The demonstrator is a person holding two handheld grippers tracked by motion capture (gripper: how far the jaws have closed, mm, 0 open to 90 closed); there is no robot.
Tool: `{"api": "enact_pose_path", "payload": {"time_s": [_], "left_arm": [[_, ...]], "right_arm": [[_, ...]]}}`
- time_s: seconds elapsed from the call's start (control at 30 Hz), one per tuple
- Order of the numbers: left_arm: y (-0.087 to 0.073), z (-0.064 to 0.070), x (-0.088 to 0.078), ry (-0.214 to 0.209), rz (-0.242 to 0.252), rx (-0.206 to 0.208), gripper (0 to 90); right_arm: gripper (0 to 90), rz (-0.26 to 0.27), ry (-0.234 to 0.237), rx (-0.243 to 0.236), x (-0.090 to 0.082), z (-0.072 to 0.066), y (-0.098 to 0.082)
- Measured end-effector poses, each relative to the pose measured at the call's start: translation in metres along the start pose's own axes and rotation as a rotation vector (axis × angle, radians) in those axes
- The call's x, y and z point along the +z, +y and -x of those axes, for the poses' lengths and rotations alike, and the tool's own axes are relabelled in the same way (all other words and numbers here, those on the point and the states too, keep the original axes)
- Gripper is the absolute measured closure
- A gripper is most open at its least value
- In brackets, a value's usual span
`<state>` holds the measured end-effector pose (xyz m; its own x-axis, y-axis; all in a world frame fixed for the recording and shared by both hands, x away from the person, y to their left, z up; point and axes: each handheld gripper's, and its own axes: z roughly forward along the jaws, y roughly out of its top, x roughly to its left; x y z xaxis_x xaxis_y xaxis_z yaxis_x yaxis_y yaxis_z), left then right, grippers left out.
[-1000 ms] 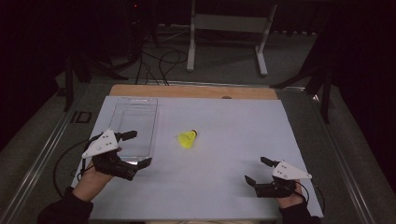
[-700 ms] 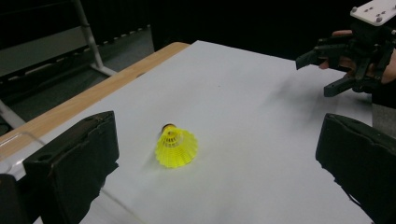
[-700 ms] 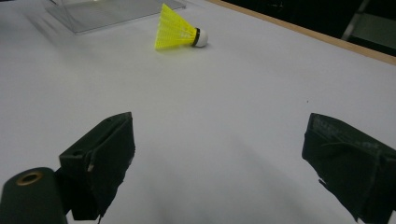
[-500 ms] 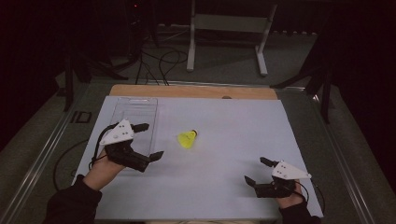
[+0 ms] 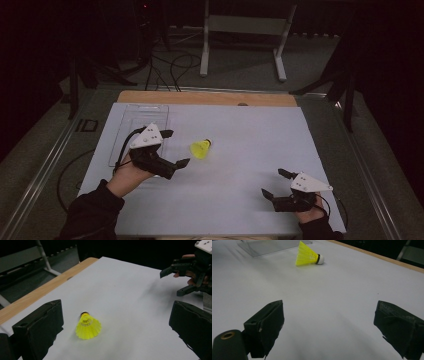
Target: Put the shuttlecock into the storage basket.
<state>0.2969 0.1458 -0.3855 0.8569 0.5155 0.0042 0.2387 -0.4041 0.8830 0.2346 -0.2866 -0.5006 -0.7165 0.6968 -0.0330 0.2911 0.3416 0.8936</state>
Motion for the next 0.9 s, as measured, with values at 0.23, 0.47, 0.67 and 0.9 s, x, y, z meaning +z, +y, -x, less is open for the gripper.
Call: {"api": "enact_pose_path", "payload": {"time_s": [0.23, 0.47, 0.67, 0.9], "left_arm": [[0.005, 0.002, 0.024, -0.019, -0.041, -0.019, 0.1], [0.005, 0.005, 0.045, -0.018, -0.074, -0.03, 0.1], [0.003, 0.009, 0.064, -0.006, -0.163, -0.04, 0.1], [-0.001, 0.013, 0.079, -0.006, -0.23, -0.052, 0.1]], "right_arm": [[9.4, 0.001, 0.002, 0.0, 0.0, 0.0, 0.0], [9.4, -0.002, 0.003, 0.002, 0.0, 0.0, 0.0], [9.4, -0.002, 0.002, -0.001, 0.0, 0.0, 0.0], [9.4, -0.005, 0.004, -0.003, 0.0, 0.0, 0.0]]}}
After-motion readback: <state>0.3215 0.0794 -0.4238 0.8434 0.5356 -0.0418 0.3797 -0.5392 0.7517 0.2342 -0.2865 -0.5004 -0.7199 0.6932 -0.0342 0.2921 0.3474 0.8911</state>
